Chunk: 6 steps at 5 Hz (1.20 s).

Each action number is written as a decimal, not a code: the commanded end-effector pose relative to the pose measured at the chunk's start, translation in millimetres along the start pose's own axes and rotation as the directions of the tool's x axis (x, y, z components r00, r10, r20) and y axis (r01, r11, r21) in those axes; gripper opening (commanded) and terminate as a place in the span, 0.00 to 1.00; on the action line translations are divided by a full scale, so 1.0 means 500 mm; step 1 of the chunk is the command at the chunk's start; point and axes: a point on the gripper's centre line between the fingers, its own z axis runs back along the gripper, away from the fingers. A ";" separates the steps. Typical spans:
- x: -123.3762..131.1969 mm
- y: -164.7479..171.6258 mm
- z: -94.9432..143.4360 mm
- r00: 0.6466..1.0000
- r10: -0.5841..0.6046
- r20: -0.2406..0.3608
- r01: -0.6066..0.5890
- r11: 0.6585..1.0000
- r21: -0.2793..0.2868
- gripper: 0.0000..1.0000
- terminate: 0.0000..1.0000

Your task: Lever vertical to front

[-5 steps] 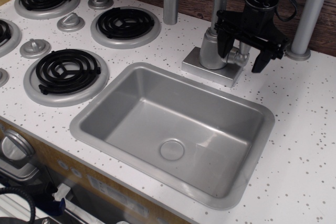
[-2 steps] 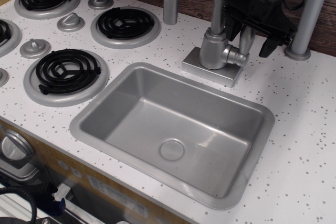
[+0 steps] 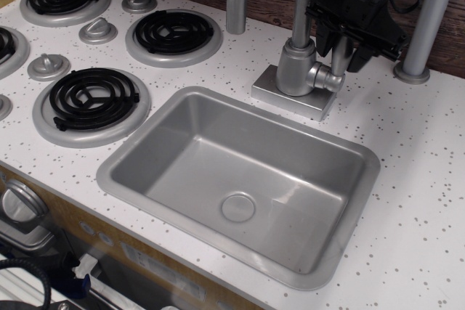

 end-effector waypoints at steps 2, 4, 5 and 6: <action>-0.035 0.001 0.047 0.995 0.028 -0.093 -0.031 0.999 -0.036 0.00 0.00; -0.073 0.000 0.002 0.980 0.063 -0.189 -0.087 0.988 -0.125 0.00 0.00; -0.080 0.000 -0.015 0.977 0.068 -0.200 -0.100 0.983 -0.154 0.00 0.00; -0.080 -0.001 -0.021 0.975 0.074 -0.209 -0.109 0.981 -0.162 0.00 0.00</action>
